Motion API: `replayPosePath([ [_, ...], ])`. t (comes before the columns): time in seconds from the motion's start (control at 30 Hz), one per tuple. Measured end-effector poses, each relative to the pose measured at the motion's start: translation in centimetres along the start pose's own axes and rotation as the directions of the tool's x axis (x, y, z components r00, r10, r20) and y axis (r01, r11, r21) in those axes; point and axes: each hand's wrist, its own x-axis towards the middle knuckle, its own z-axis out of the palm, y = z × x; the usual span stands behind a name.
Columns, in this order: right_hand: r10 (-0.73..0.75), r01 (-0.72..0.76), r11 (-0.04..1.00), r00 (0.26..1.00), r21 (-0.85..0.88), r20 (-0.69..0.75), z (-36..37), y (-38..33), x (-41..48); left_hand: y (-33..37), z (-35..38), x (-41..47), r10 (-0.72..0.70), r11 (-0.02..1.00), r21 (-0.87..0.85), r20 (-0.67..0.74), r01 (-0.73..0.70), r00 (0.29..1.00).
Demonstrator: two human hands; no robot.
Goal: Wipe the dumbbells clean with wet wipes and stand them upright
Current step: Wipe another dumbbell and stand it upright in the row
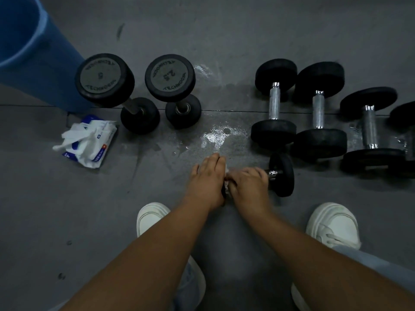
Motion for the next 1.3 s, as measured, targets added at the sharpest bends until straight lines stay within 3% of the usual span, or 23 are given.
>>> replayPosePath([
  [0.1,0.166,-0.144,0.969,0.981,0.200,-0.097,-0.6,0.1,1.2,0.0,-0.2,0.2,0.003,1.000,-0.015,0.006,-0.003,1.000],
  [0.17,0.250,-0.224,0.940,0.965,0.257,-0.074,-0.7,-0.1,2.3,-0.1,0.0,0.0,0.001,1.000,-0.010,-0.010,-0.001,1.000],
  [0.23,0.197,-0.192,0.960,0.980,0.205,-0.005,-0.1,-0.4,1.7,-0.1,0.1,0.0,0.000,1.000,-0.014,-0.015,-0.001,1.000],
  [0.3,0.175,-0.164,0.956,0.984,0.242,-0.028,0.2,-0.1,0.4,-0.1,0.1,0.2,-0.003,1.000,-0.023,-0.010,0.003,1.000],
  [0.4,0.270,-0.225,0.915,0.958,0.336,-0.094,0.2,0.6,1.0,-0.1,0.1,0.3,-0.001,1.000,-0.017,-0.003,0.001,1.000],
  [0.47,0.190,-0.196,0.953,0.981,0.231,0.045,0.6,0.5,2.0,-0.2,0.3,0.2,-0.003,1.000,-0.011,-0.003,0.002,1.000],
  [0.53,0.064,-0.077,0.996,0.975,0.054,0.214,0.5,0.2,2.2,-0.1,0.2,0.1,0.002,1.000,-0.002,0.005,-0.002,1.000],
  [0.67,-0.040,0.048,0.997,0.992,-0.062,0.118,-1.0,0.9,2.7,-0.1,-0.3,0.5,0.001,1.000,-0.010,0.017,-0.001,1.000],
  [0.8,0.012,0.003,0.998,0.968,-0.059,0.252,-0.3,0.7,2.2,-0.1,-0.1,0.3,-0.004,1.000,0.009,0.037,0.004,0.999],
  [0.9,-0.014,0.017,1.000,0.995,-0.023,0.102,-0.7,0.5,1.5,-0.1,0.0,0.2,-0.006,1.000,-0.006,0.030,0.006,1.000],
  [0.97,0.053,-0.048,0.989,0.998,0.137,-0.036,-0.3,-0.2,-0.5,-0.2,-0.3,0.6,-0.002,1.000,-0.012,0.024,0.002,1.000],
  [1.0,0.187,-0.159,0.928,0.981,0.338,-0.050,0.3,-0.9,-1.9,-0.2,-0.4,0.7,0.005,1.000,-0.013,0.032,-0.004,0.999],
  [1.03,0.373,-0.319,0.757,0.927,0.570,0.023,1.1,-1.5,-3.2,-0.2,-0.5,0.7,0.010,1.000,-0.015,0.036,-0.009,0.999],
  [1.07,0.559,-0.495,0.459,0.806,0.738,0.192,1.6,-2.3,-3.7,-0.2,-0.6,0.6,0.011,1.000,-0.016,0.038,-0.011,0.999],
  [1.1,0.648,-0.626,0.130,0.641,0.769,0.412,2.3,-2.5,-3.5,-0.1,-0.6,0.4,0.011,1.000,-0.019,0.044,-0.010,0.999],
  [1.13,0.602,-0.673,-0.129,0.530,0.728,0.597,2.9,-2.3,-3.0,0.0,-0.5,0.2,0.008,1.000,-0.022,0.050,-0.007,0.999],
  [1.17,0.506,-0.678,-0.299,0.484,0.672,0.714,3.5,-2.2,-1.9,0.0,-0.3,0.1,0.005,1.000,-0.019,0.046,-0.004,0.999],
  [1.23,0.416,-0.618,-0.528,0.410,0.583,0.811,3.9,-2.5,1.1,0.0,-0.1,0.1,-0.003,1.000,-0.005,0.016,0.003,1.000],
  [1.3,0.391,-0.587,-0.586,0.399,0.559,0.829,3.0,-3.6,1.1,0.0,-0.3,0.3,0.005,1.000,-0.010,0.010,-0.005,1.000],
])
